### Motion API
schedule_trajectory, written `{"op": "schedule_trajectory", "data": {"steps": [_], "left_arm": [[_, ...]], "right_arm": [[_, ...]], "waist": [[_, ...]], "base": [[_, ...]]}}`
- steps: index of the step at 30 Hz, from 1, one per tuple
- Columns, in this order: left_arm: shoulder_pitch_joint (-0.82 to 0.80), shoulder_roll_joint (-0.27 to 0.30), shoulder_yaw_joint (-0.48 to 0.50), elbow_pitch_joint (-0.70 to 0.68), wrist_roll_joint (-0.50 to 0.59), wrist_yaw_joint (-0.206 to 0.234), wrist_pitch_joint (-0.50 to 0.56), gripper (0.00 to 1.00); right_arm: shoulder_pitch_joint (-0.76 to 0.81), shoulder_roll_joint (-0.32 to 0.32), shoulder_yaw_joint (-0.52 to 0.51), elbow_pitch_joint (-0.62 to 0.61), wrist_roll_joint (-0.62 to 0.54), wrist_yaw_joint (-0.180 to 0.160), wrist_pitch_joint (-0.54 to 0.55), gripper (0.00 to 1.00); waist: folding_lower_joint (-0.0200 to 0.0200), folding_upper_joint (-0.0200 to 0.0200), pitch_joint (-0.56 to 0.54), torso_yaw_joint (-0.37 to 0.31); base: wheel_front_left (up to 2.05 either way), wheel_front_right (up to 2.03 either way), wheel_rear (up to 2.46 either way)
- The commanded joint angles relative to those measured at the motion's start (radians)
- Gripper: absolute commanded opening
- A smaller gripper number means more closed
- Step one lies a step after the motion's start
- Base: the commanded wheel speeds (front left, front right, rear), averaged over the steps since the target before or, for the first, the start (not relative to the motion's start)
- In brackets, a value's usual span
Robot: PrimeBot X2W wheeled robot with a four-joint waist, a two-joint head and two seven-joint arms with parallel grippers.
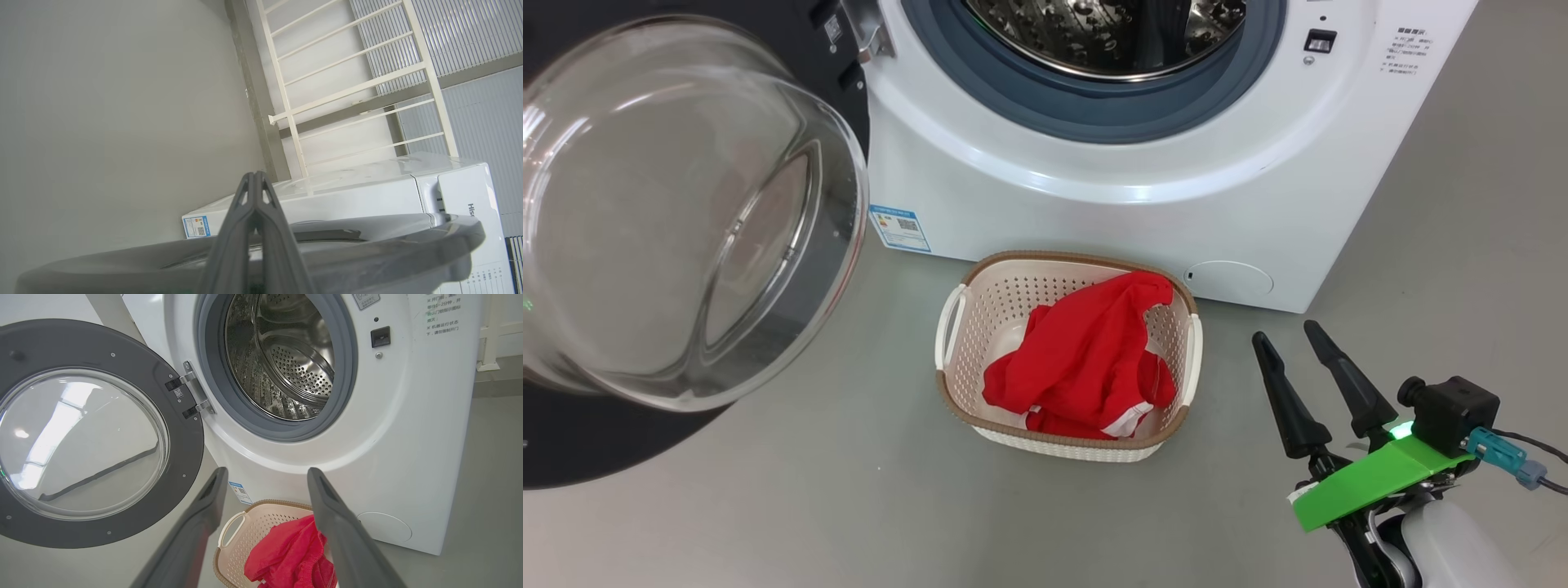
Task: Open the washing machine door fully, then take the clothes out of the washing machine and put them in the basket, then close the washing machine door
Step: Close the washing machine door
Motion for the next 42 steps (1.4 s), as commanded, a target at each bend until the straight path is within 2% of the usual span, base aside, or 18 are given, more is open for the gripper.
{"op": "schedule_trajectory", "data": {"steps": [1, 17, 42], "left_arm": [[-0.004, 0.069, 0.014, -0.035, -0.003, 0.007, 0.015, 0.0], [0.093, 0.073, -0.047, -0.186, -0.026, 0.008, 0.22, 0.0], [0.228, 0.055, -0.082, -0.487, -0.112, 0.059, 0.443, 0.0]], "right_arm": [[-0.014, 0.004, 0.021, -0.021, -0.011, 0.002, -0.005, 1.0], [0.008, 0.012, 0.014, -0.021, -0.008, 0.002, -0.005, 1.0], [0.022, 0.018, 0.011, -0.023, -0.007, 0.002, -0.005, 1.0]], "waist": [[0.0, 0.0, -0.004, 0.0], [0.0, 0.0, -0.04, -0.001], [0.0, 0.0, -0.066, -0.01]], "base": [[0.0, 0.0, 0.0], [0.0, 0.0, 0.0], [0.0, 0.0, 0.0]]}}
